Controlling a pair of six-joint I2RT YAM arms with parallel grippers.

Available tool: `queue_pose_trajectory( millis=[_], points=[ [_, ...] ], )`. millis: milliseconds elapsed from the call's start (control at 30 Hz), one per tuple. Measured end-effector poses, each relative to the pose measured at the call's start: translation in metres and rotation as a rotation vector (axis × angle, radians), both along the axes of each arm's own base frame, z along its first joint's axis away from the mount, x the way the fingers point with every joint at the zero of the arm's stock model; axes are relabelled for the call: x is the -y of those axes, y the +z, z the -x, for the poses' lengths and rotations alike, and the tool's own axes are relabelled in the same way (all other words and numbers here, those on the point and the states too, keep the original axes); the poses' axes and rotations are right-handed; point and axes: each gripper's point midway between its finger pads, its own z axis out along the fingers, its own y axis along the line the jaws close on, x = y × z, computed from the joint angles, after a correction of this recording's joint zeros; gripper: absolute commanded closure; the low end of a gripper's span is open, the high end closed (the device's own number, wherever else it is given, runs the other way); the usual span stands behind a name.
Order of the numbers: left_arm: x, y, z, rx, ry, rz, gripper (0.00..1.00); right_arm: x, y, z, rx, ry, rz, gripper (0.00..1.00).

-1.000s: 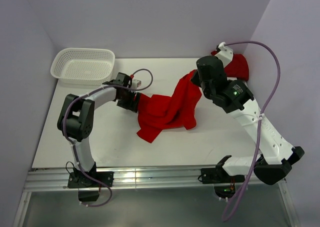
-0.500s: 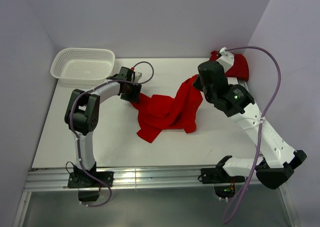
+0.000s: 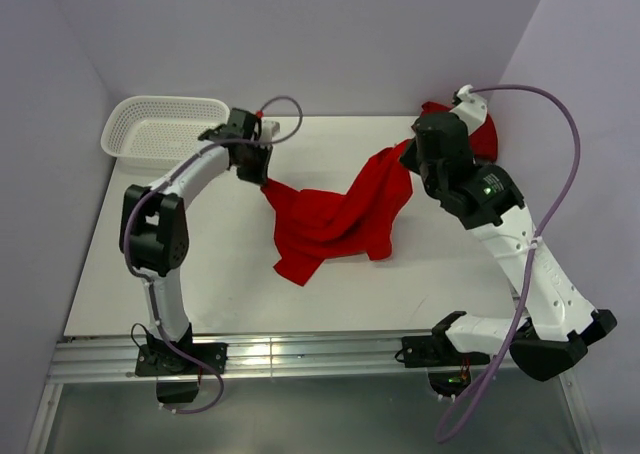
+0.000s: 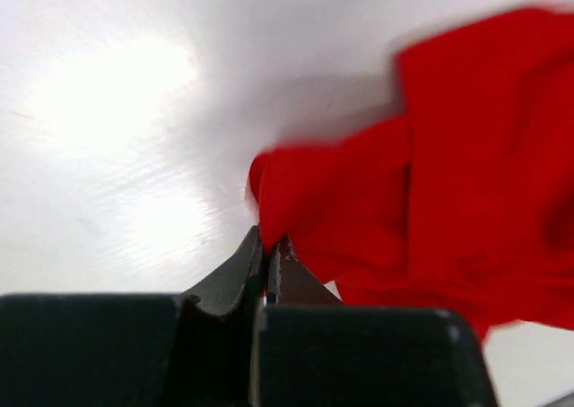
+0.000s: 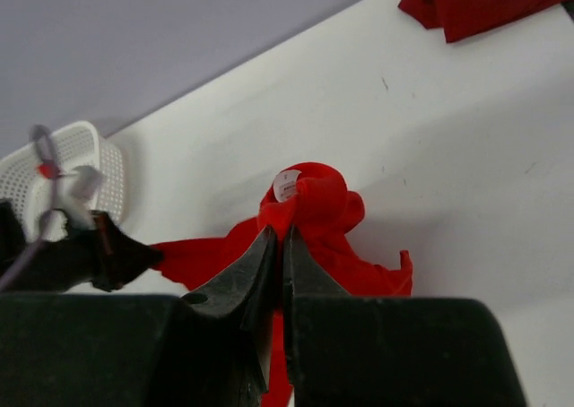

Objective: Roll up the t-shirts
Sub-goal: Flatten the tshirt

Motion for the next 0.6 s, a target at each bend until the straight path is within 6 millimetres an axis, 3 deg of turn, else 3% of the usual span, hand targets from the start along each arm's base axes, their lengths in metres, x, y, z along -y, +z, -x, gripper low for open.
queue_pose_trajectory(
  millis=[33,133,300,400,600],
  points=[
    [-0.001,0.017,-0.005,0.024,0.001,0.013,1.0,0.005,0.007,-0.001,0.014,-0.009,-0.004,1.0],
    [-0.013,0.102,-0.032,0.184,0.024,0.078,1.0,0.021,0.026,-0.005,0.051,-0.041,-0.014,1.0],
    [-0.06,0.227,-0.044,0.419,0.104,0.139,1.0,0.045,0.053,-0.007,0.107,-0.086,-0.021,1.0],
    [-0.084,0.275,-0.039,0.505,0.145,0.15,1.0,0.057,0.065,-0.007,0.131,-0.109,-0.022,1.0],
    [-0.11,0.334,-0.033,0.625,0.184,0.147,1.0,0.081,0.087,-0.012,0.171,-0.161,-0.032,1.0]
  ],
)
